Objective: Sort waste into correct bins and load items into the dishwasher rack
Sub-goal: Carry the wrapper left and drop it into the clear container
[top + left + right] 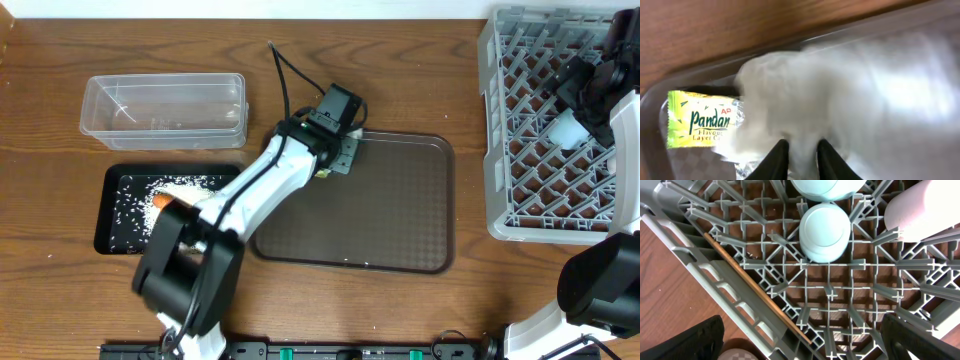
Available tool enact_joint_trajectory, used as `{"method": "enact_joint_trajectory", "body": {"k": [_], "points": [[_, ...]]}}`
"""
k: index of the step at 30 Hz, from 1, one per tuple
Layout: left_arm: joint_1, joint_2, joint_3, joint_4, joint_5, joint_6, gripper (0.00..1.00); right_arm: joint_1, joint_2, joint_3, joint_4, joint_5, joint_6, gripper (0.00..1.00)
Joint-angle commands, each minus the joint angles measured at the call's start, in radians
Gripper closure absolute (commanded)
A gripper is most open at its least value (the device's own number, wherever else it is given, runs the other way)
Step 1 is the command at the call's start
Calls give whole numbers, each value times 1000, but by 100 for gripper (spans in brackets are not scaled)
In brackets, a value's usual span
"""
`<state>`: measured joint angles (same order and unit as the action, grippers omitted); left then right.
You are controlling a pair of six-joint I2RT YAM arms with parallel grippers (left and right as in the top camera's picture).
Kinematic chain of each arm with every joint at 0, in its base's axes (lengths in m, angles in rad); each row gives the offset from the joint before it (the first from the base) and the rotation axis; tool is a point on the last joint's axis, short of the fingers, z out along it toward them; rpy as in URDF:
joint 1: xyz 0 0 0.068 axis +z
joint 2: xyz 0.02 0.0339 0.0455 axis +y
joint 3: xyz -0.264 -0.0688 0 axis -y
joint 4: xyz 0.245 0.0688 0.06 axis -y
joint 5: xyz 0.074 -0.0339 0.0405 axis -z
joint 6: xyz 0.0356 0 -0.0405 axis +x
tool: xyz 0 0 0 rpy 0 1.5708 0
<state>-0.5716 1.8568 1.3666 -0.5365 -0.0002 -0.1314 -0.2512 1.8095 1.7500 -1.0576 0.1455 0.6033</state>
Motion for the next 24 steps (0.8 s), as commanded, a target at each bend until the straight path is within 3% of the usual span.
{"method": "enact_joint_trajectory", "body": {"k": [1, 5, 6, 10, 13, 16, 24], "points": [[-29, -30, 5, -26, -8, -4, 78, -4, 2, 2, -1, 0, 18, 1], [-57, -30, 5, -62, -8, -4, 81, -3, 2, 2, -2, 0, 17, 1], [-61, -30, 5, -63, -8, -4, 88, -3, 2, 2, -1, 0, 17, 1], [-60, -59, 6, -56, -23, -5, 93, -3, 2, 2, -1, 0, 17, 1], [-37, -106, 6, -37, -129, -29, 94, -3, 2, 2, -2, 0, 17, 1], [16, -167, 6, -10, -242, -83, 94, -4, 2, 2, -2, 0, 17, 1], [249, -272, 6, 66, -248, -231, 94, -4, 2, 2, -2, 0, 17, 1]]}}
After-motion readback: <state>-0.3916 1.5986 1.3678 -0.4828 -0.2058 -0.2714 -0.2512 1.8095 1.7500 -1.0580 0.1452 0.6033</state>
